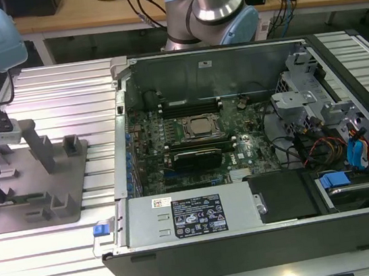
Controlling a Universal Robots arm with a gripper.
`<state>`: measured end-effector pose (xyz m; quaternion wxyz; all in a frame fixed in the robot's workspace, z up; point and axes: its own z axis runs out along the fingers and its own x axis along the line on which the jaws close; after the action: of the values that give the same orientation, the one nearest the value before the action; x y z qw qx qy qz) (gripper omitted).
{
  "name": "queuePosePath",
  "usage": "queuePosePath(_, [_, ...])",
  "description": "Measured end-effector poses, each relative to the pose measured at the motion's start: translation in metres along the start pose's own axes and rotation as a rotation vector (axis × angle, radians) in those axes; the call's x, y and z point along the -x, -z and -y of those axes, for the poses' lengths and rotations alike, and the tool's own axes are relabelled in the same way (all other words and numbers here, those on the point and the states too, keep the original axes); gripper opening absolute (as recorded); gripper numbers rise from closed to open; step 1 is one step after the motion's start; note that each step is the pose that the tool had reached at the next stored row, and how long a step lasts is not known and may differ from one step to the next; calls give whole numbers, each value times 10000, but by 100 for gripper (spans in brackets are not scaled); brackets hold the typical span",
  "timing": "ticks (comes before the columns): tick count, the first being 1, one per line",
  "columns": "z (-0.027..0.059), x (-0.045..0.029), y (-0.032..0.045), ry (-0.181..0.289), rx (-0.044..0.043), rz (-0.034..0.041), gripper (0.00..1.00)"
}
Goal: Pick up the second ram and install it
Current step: 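Pick up the second ram and move it above second insertion slot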
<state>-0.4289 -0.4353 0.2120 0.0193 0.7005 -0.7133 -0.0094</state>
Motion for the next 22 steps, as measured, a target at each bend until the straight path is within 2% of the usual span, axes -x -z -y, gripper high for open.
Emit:
queuePosePath(9, [0, 0, 2, 178, -1, -8, 9])
queuePosePath(12, [-2, -1, 51, 178, -1, -8, 9])
queuePosePath(15, [-6, -2, 151, 177, -1, -8, 9])
queuePosePath(19, [-17, -6, 412, 178, -2, -8, 9])
queuePosePath(22, [-22, -8, 554, 178, -2, -8, 9])
